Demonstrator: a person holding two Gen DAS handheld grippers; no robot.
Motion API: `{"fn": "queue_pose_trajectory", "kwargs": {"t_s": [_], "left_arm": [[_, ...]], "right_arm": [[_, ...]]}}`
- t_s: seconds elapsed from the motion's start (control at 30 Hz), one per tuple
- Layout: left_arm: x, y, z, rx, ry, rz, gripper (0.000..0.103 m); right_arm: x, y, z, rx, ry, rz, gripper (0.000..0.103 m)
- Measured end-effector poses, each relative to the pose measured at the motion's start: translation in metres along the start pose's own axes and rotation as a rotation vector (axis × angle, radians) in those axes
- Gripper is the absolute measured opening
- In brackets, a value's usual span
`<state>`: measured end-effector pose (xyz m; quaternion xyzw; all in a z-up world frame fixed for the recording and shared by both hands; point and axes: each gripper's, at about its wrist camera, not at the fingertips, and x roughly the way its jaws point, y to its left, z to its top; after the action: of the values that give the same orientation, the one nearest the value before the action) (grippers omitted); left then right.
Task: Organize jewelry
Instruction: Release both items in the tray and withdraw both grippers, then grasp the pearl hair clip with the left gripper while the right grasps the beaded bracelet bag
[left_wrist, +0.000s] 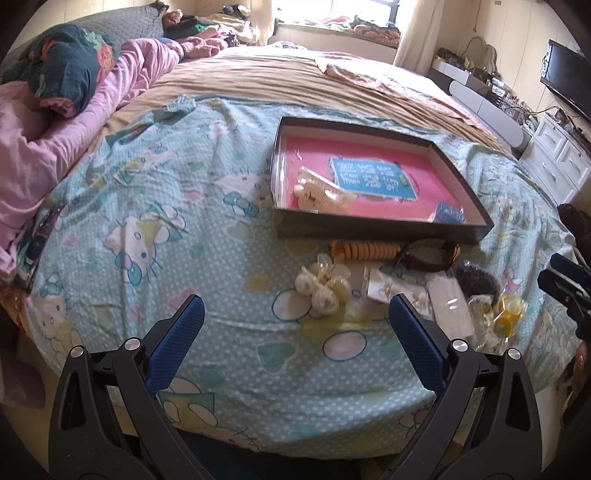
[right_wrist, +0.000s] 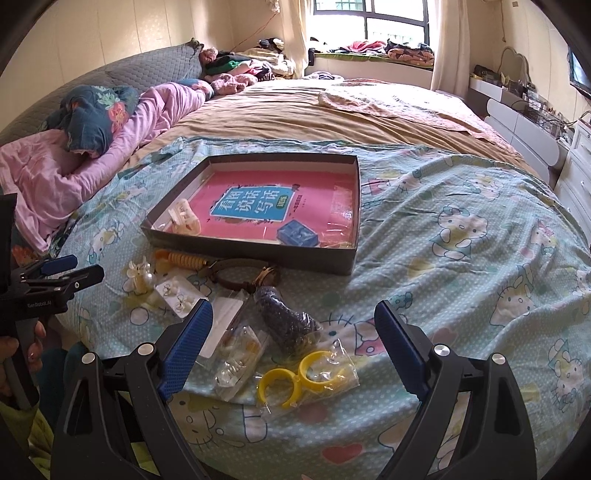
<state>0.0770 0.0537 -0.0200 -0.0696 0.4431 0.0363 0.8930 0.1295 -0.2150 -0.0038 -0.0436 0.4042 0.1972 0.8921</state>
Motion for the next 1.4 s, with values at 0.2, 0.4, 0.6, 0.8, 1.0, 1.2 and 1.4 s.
{"fn": "queue_pose_trajectory", "kwargs": {"t_s": [0.2,0.4,0.6,0.8,1.0,1.2,1.4], "left_arm": [[0.008,-0.004,-0.013,0.024,0.034,-0.009,0.093],[0.022,-0.010,-0.020,0.049,0.071,-0.006,0.093],[0.034,-0.025,-0.022,0.075,0.112,-0.053,0.082],[0.044,-0.019,-0.018,0.064,0.122,-0.009,0.081],[0.050,-0.007,-0.010,0.034,0.126,0.008,0.081],[0.059,-0.001,-0.002,0.014,0.131,0.006,0.081],[0.069,0.000,0.003,0.009,0.137,0.005,0.081]], "right_arm": [[0.011,-0.001,-0.005,-0.010,0.036,0.005,0.082],[0.026,-0.003,-0.008,-0.031,0.077,0.006,0.076],[0.044,-0.005,-0.005,-0.058,0.108,0.018,0.070],[0.063,-0.004,0.000,-0.076,0.144,0.053,0.067],[0.086,0.000,0.004,-0.102,0.183,0.069,0.065],[0.106,-0.002,0.004,-0.082,0.224,0.118,0.051],[0.102,-0.007,0.003,-0.071,0.202,0.141,0.041]]}}
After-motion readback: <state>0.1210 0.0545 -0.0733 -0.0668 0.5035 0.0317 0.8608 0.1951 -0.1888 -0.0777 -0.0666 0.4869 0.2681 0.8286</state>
